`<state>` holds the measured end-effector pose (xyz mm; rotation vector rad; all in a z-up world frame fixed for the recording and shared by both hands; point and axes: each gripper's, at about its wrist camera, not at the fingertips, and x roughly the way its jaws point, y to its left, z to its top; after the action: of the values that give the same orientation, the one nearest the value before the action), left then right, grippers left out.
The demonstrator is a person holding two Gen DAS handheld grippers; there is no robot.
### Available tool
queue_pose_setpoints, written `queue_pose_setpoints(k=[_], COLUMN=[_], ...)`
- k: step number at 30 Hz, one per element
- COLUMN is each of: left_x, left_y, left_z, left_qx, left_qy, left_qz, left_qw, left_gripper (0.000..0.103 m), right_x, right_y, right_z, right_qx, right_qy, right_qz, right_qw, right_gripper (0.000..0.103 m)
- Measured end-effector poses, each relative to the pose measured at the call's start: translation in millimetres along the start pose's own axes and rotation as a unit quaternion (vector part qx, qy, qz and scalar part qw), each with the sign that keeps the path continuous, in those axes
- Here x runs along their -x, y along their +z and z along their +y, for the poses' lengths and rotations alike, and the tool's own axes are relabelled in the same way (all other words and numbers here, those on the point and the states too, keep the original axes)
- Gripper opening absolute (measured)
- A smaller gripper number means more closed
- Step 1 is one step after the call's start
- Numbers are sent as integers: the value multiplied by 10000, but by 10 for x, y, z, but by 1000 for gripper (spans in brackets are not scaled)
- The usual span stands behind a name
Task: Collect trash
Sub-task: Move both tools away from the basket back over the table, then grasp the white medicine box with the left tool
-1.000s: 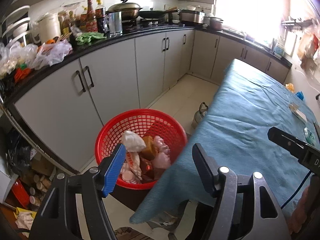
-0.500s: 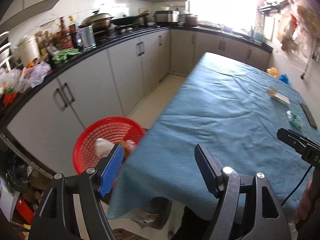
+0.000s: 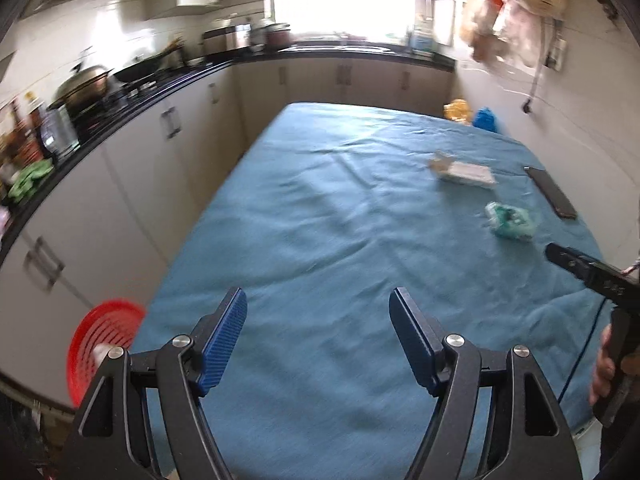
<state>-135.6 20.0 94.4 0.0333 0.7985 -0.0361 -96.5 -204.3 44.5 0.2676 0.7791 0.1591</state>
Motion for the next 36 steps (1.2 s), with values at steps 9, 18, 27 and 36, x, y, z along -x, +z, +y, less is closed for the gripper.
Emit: queue_pose_setpoints(k=[9,18,27,36], left_x=[-579,-1526,-2344,-2872], left_y=[803,1499,1914,1886], left_z=[-661,-1144,-1757,-2127], left_qx=[-384,-61,-628,-1653], left_qy=[-790,-1596,-1858,-2337], left_qz=[86,705,1057,2044], left_qw=[9961,9846,9749,9361], left_gripper=[72,72,72,72], right_x=[-393,-900,-912,-902], right_y=[524,723,641,606], right_z=[-380,-504,-545,-542], right_qx=[6,90,65,94], right_qy=[-137,494,950,1082], right_qz=[13,391,459,465], right_qw=[9999,9980,9944,9930], right_gripper=[83,83,90,90])
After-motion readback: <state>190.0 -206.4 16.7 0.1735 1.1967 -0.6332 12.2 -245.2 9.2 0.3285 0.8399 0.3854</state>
